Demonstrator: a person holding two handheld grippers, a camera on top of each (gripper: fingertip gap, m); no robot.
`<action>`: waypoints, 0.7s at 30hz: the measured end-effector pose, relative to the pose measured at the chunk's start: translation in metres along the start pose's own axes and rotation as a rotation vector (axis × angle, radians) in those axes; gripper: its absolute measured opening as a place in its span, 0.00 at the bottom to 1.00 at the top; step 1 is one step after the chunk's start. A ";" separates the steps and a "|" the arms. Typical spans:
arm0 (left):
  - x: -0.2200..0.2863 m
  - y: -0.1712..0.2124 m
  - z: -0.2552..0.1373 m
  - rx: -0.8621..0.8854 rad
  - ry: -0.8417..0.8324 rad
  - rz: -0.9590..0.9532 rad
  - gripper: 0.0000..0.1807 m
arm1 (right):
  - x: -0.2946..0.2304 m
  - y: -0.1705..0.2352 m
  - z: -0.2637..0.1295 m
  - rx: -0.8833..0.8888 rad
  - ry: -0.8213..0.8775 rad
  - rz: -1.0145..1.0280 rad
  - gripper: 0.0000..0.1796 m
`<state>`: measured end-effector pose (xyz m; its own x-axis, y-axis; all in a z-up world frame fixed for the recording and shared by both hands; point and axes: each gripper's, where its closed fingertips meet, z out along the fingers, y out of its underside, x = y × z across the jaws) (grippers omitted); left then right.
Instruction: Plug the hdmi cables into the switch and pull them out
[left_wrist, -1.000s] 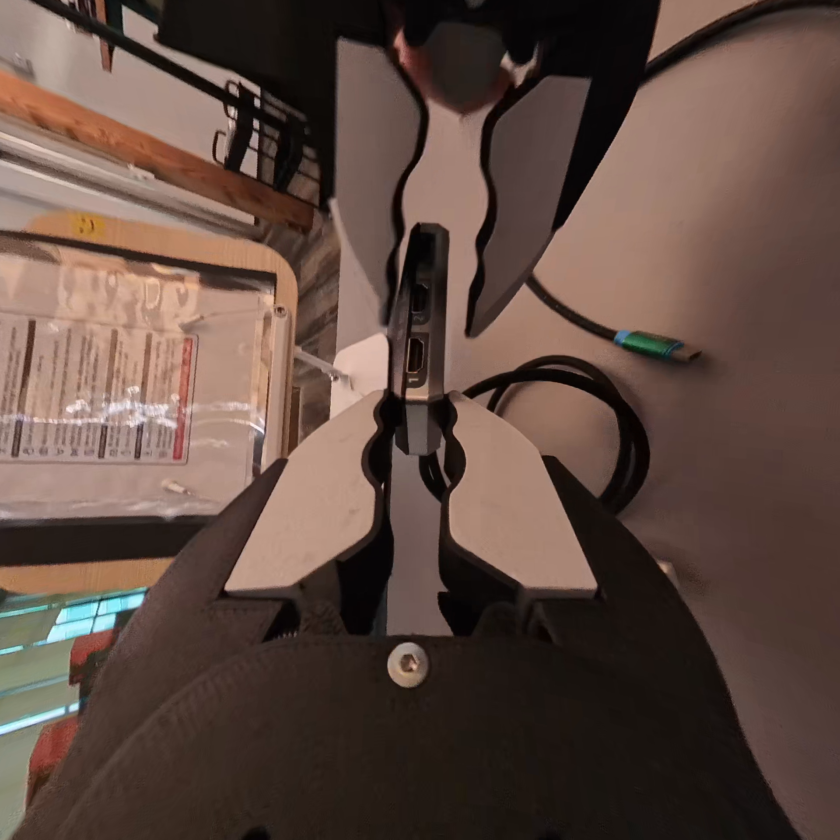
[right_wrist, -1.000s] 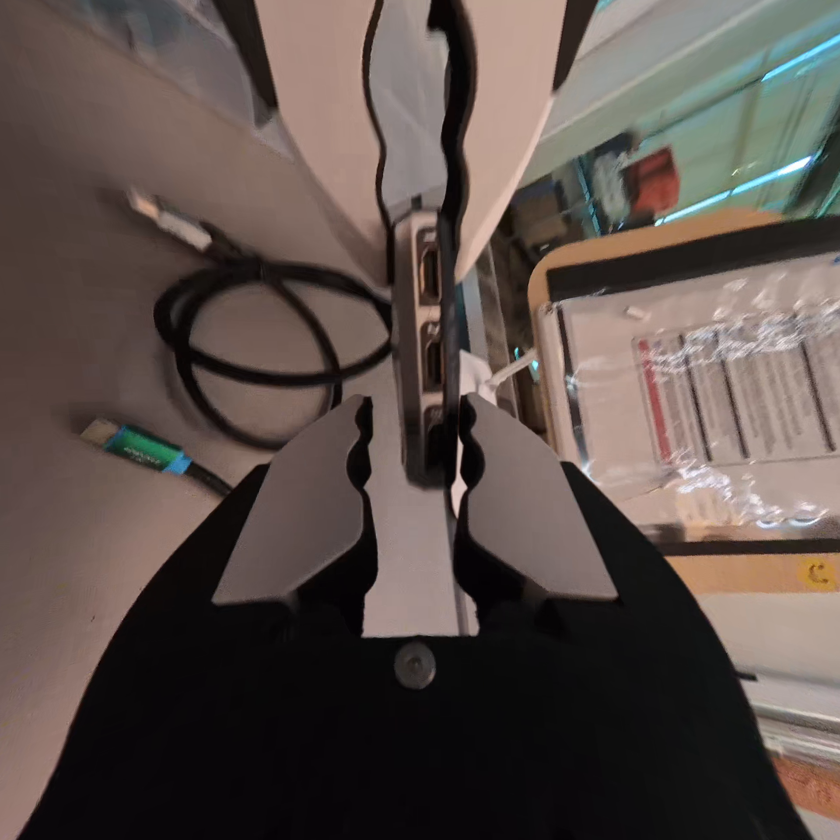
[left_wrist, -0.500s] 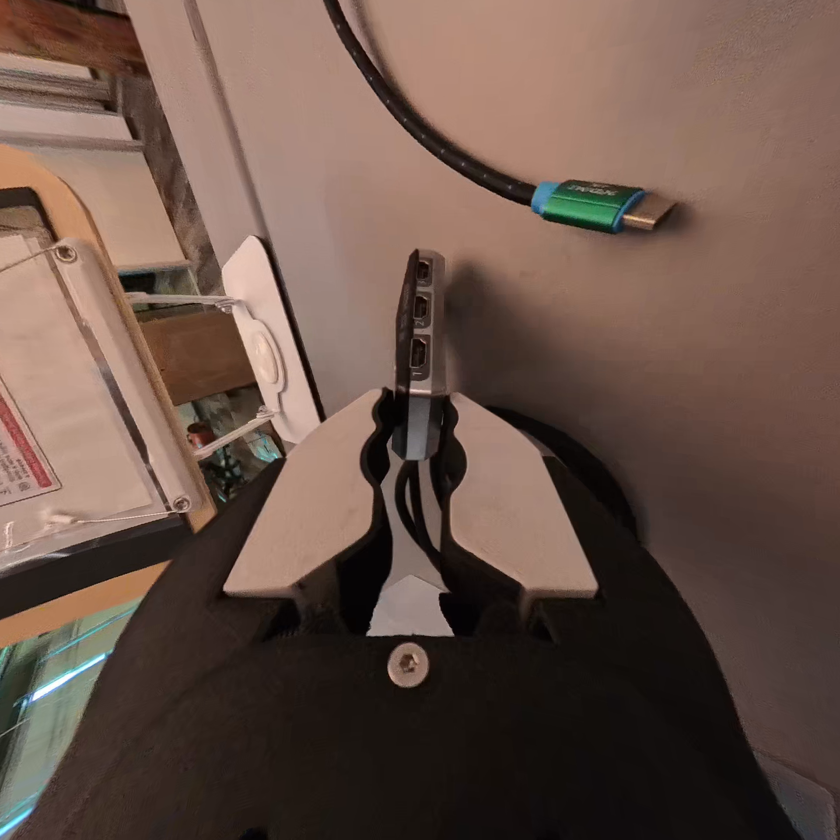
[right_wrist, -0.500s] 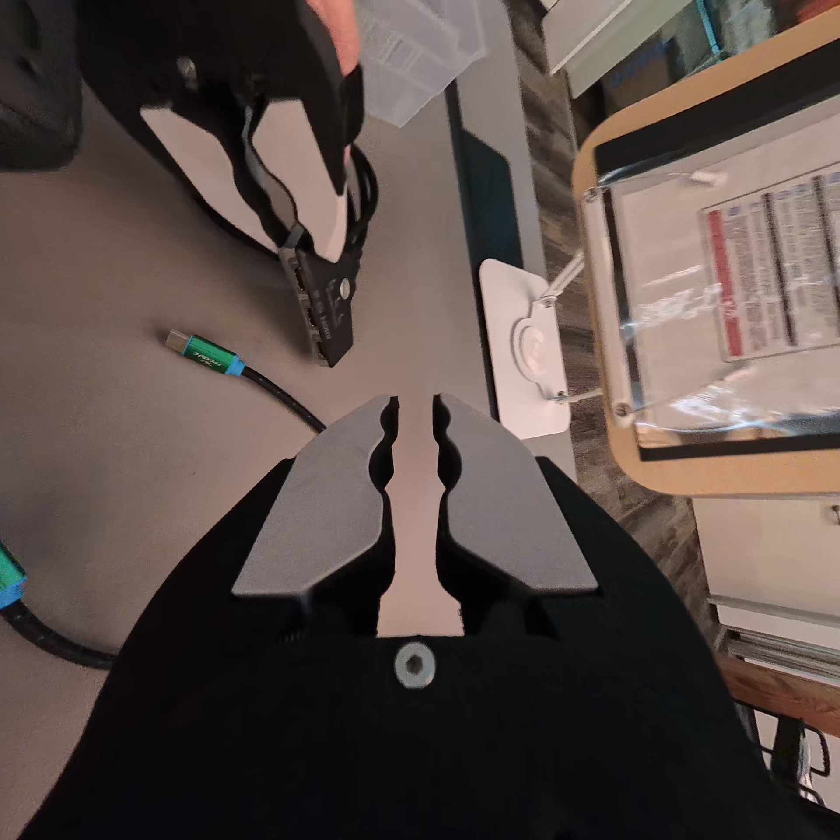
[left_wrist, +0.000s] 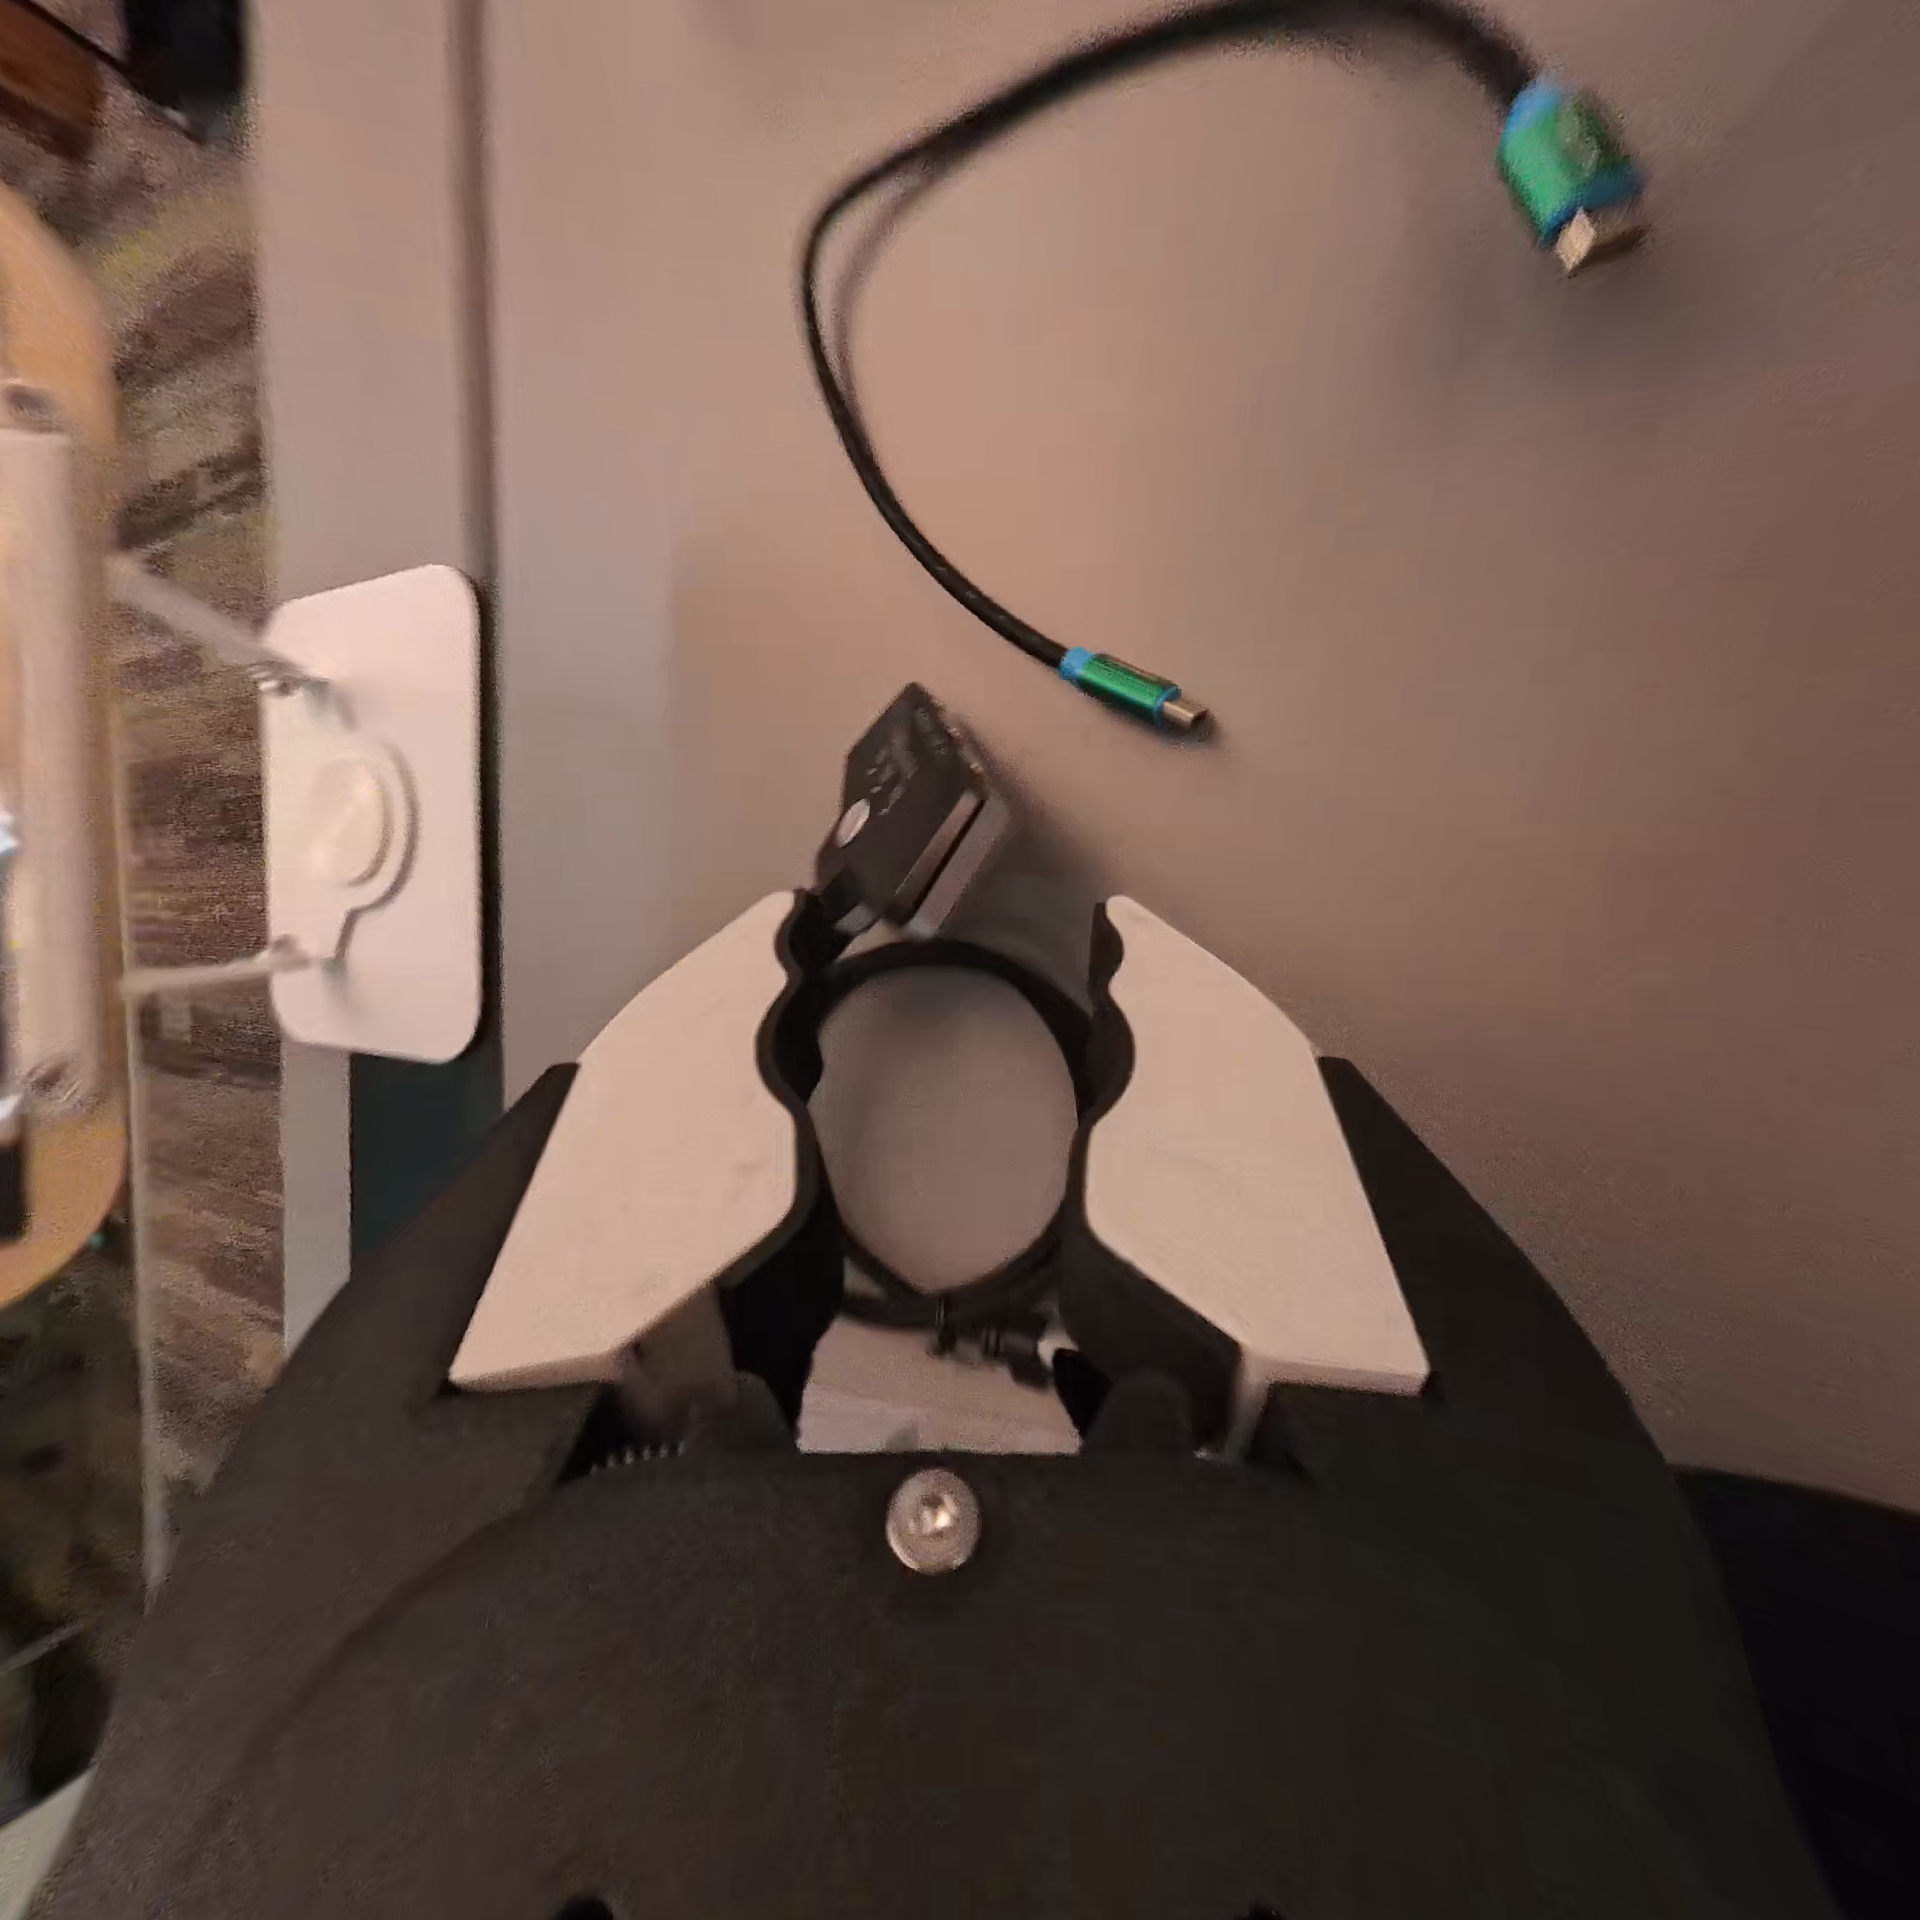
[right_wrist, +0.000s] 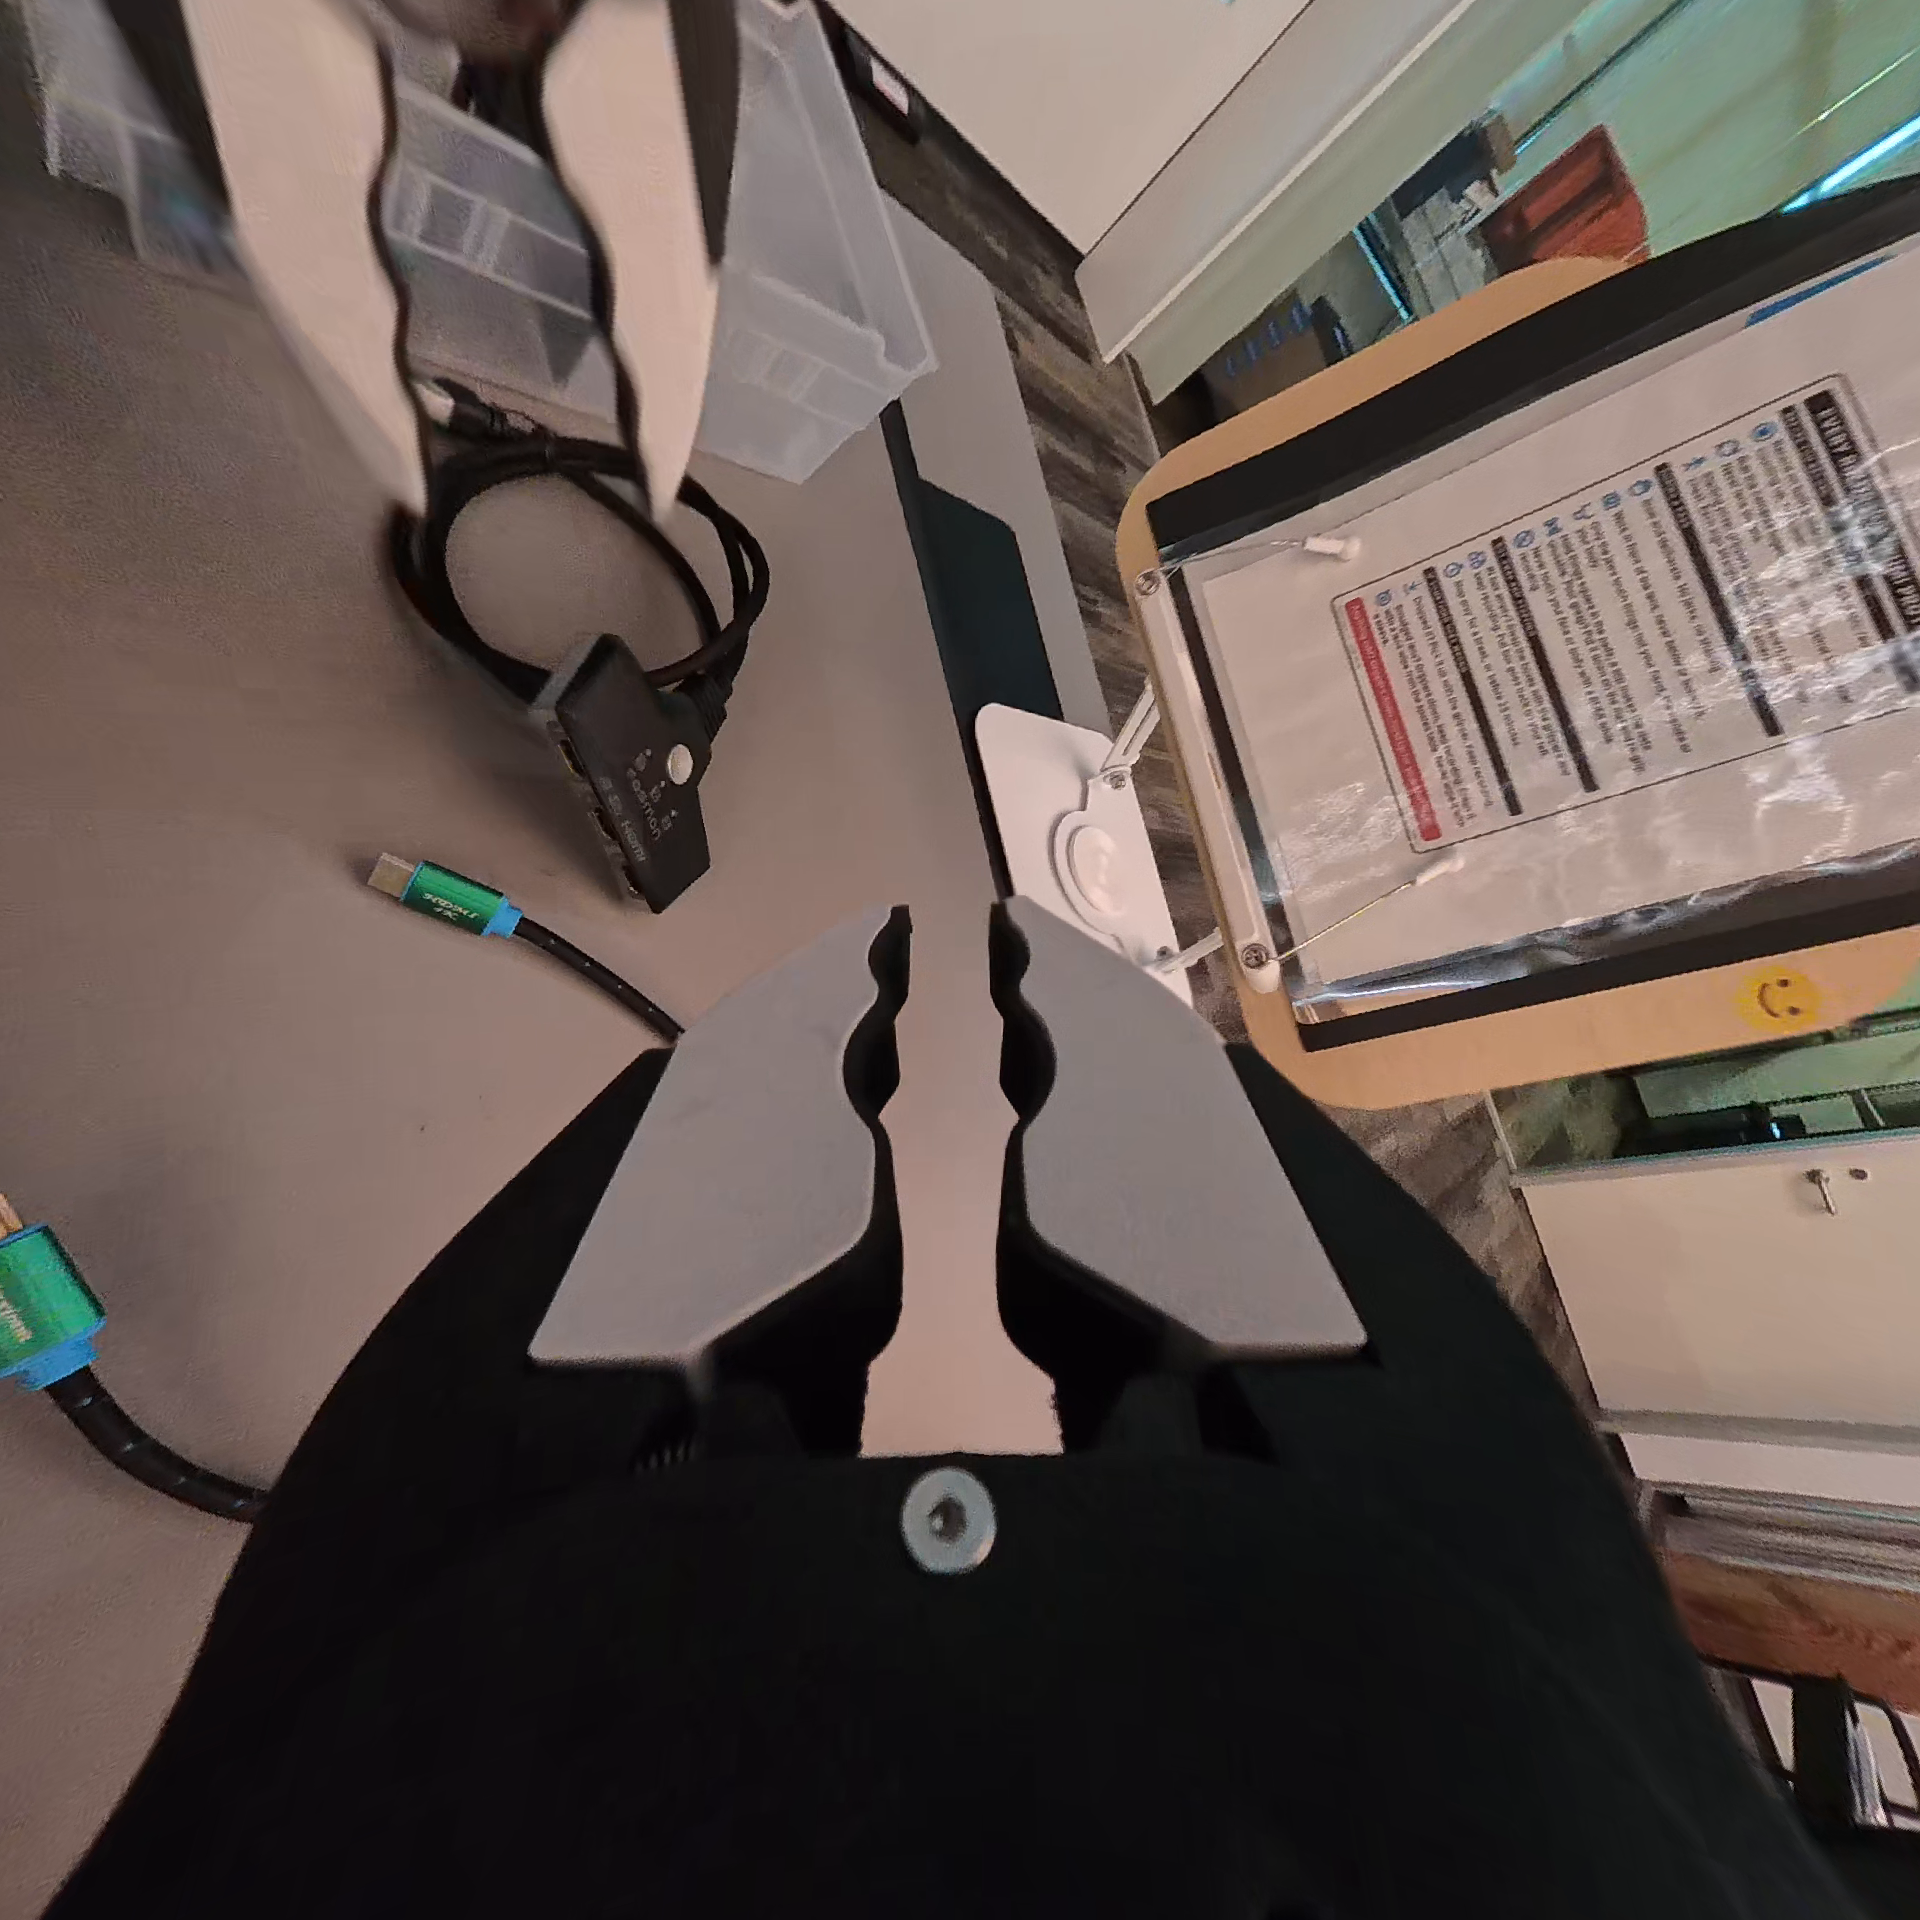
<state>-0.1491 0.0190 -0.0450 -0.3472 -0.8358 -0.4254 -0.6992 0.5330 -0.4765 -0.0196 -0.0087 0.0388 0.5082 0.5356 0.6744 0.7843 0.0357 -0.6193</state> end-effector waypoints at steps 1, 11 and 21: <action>-0.008 0.002 -0.023 0.039 -0.027 -0.042 0.28 | 0.001 -0.002 -0.003 0.011 0.005 0.001 0.08; -0.030 0.226 -0.183 -0.411 -0.430 -0.734 0.24 | 0.014 0.013 -0.010 -0.015 0.049 0.030 0.08; -0.025 0.307 -0.151 -0.627 -0.352 -0.892 0.16 | 0.017 0.019 -0.016 -0.019 0.062 0.056 0.08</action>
<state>-0.4490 0.1836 -0.0648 0.5542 -0.7471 -0.3670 -0.8312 -0.4733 -0.2915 0.0093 -0.0127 0.0450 0.5720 0.4830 0.6630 0.7604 -0.0093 -0.6493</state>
